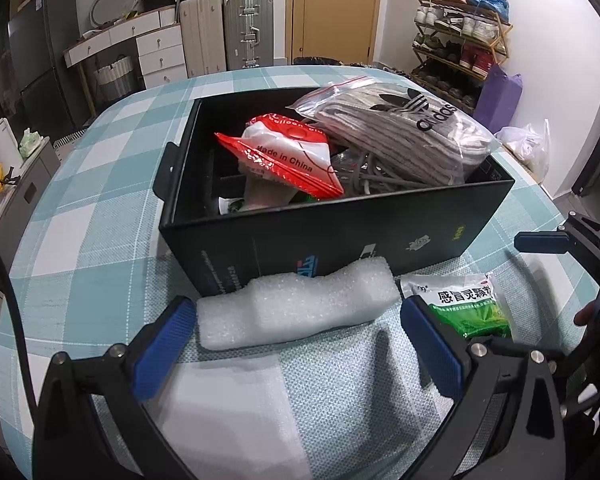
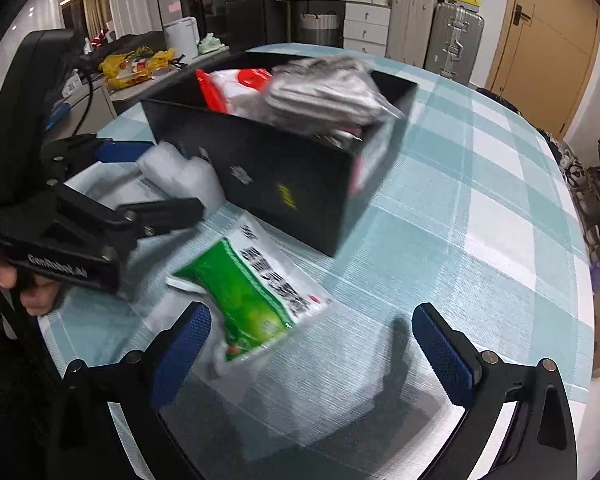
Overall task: Organize soft objects
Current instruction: 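Move both tools toward the foam strip and the green medicine packet, then grasp the white foam strip with the left gripper while the right gripper grasps the green packet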
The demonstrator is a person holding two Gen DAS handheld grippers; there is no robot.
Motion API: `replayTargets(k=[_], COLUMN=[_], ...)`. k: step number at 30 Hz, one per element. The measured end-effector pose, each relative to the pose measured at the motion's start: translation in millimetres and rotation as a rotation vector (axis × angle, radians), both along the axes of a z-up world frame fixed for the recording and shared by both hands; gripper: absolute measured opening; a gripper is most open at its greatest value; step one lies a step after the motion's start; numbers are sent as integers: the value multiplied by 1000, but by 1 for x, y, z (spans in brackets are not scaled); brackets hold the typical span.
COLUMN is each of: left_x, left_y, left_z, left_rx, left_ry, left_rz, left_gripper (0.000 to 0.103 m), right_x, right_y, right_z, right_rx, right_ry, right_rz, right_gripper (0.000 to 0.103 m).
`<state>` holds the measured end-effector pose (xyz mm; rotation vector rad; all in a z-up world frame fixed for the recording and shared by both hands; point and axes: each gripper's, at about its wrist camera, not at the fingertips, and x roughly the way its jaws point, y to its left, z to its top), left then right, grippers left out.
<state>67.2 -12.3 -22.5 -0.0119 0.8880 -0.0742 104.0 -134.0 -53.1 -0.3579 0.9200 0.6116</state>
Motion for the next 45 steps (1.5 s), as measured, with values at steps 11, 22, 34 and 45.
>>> replayTargets(k=[11, 22, 34, 45], left_x=[0, -1, -1, -10], left_y=[1, -3, -1, 1], left_z=[-1, 2, 3, 5], left_rx=[4, -7, 1, -1], left_ry=[0, -2, -13, -34], left_rz=[-5, -16, 8, -5], left_gripper=[103, 102, 91, 90], right_x=[9, -4, -5, -4], right_y=[-24, 4, 21, 24], right_z=[2, 7, 1, -2], right_rx=[-8, 101, 57, 31], right_ry=[-6, 47, 36, 20], right_rz=[-54, 46, 16, 1], right_gripper=[102, 102, 102, 102])
